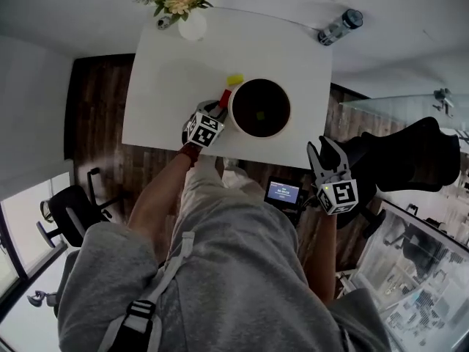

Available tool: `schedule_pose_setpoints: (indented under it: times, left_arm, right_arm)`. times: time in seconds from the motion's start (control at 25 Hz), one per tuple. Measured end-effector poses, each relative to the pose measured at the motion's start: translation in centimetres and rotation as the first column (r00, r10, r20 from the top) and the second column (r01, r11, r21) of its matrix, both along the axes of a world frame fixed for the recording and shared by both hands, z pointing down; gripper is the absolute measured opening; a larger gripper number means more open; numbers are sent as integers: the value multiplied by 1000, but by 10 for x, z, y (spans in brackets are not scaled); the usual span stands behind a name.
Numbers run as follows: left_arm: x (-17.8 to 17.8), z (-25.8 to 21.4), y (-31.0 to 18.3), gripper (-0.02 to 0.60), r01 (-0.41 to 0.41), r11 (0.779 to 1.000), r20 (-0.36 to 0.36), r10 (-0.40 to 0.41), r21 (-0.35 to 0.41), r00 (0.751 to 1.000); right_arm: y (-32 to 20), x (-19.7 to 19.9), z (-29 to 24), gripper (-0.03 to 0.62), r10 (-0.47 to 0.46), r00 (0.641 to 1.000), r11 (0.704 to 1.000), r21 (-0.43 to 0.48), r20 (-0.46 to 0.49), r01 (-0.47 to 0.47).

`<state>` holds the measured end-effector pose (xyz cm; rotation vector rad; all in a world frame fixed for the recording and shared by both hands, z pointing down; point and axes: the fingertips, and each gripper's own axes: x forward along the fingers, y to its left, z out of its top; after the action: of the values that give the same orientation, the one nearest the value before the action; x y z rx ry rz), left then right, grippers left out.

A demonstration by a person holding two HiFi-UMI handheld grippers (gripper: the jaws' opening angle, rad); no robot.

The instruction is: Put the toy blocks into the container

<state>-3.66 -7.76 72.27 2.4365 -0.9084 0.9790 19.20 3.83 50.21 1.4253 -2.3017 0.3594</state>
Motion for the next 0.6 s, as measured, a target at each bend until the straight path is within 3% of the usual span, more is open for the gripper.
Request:
schedule_pose_setpoints:
  times: [0.32, 0.6]
  left_arm:
    - [-15, -46, 0, 132, 43, 996, -54, -39, 82, 998]
    - [-29, -116, 7, 132, 124, 976, -143, -99, 181, 985]
  right_arm:
    - [-17, -13, -10, 143, -53, 998, 998, 44, 21, 52]
    - [-34, -31, -12, 141, -108, 993, 992, 69, 46, 105]
